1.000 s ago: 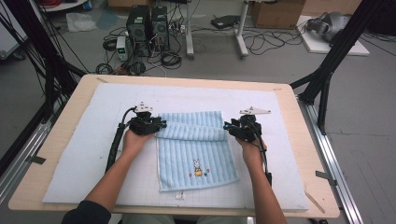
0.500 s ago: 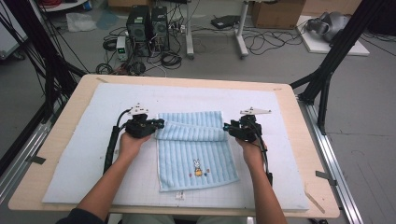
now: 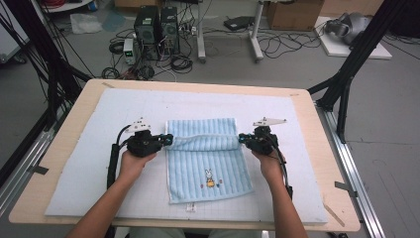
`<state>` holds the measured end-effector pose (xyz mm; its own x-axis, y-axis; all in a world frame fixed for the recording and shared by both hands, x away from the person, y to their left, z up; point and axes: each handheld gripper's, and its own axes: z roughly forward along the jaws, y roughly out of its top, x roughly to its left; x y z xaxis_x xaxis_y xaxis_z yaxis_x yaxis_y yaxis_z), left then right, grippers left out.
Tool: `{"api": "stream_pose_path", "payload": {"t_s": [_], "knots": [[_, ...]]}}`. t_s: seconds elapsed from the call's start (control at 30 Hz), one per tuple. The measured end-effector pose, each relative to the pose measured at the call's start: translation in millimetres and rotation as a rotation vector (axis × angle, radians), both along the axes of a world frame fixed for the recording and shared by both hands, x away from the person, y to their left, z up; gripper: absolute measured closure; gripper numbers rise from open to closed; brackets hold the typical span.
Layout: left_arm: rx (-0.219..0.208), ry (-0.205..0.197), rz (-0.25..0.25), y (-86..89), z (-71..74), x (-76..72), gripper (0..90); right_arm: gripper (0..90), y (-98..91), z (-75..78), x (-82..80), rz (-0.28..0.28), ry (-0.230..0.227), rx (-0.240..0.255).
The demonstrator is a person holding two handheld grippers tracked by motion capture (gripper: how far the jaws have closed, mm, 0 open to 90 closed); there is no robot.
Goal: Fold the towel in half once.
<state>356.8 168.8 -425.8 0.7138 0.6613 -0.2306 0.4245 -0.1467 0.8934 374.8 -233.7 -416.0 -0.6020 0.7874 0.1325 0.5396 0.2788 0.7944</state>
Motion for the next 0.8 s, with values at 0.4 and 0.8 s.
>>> {"api": "stream_pose_path", "payload": {"t_s": [0.4, 0.8], "knots": [[-0.023, 0.023, -0.076, 2.2, -4.5, -39.0, 84.2, 87.7, -12.8, 7.3, -47.3, 0.032, -0.074, 0.026], [-0.024, 0.029, -0.169, -3.5, -4.6, -74.1, 84.2, 87.8, -29.2, -2.5, -82.6, 0.045, -0.071, 0.039]]}}
